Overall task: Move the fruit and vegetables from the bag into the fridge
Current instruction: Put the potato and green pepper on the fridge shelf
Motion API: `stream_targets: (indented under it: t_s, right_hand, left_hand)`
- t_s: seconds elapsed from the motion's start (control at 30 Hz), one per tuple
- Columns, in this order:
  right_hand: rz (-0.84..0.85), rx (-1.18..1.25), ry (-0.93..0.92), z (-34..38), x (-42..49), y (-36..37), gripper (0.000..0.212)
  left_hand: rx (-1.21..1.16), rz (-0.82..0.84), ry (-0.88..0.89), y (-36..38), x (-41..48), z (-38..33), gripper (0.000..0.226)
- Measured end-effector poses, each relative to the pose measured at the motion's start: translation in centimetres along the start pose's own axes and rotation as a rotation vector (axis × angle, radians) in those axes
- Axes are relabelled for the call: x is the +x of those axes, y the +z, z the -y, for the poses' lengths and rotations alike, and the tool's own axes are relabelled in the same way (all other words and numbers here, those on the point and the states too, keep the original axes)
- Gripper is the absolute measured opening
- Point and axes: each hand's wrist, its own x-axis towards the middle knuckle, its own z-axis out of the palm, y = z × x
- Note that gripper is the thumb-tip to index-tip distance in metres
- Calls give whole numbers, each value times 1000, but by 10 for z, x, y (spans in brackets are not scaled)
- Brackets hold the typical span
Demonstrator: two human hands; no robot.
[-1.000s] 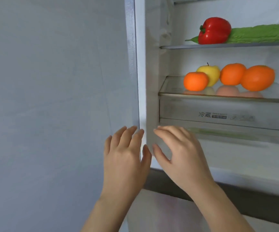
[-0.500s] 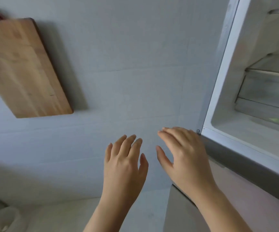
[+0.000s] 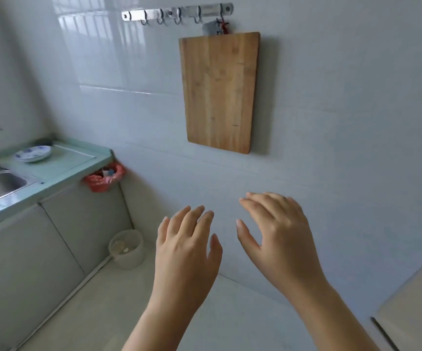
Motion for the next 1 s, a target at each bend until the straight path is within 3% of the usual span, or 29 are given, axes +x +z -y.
stream_targets:
  t_s: [0.57,1.0]
  right_hand:
    - [144,434,-225,355,10,127,34]
    - [251,726,-426,543,23,215,36]
  left_hand:
    - [305,-187,-428,-217,-143,287,38]
    - [549,-305,-712,-302,-231,419,38]
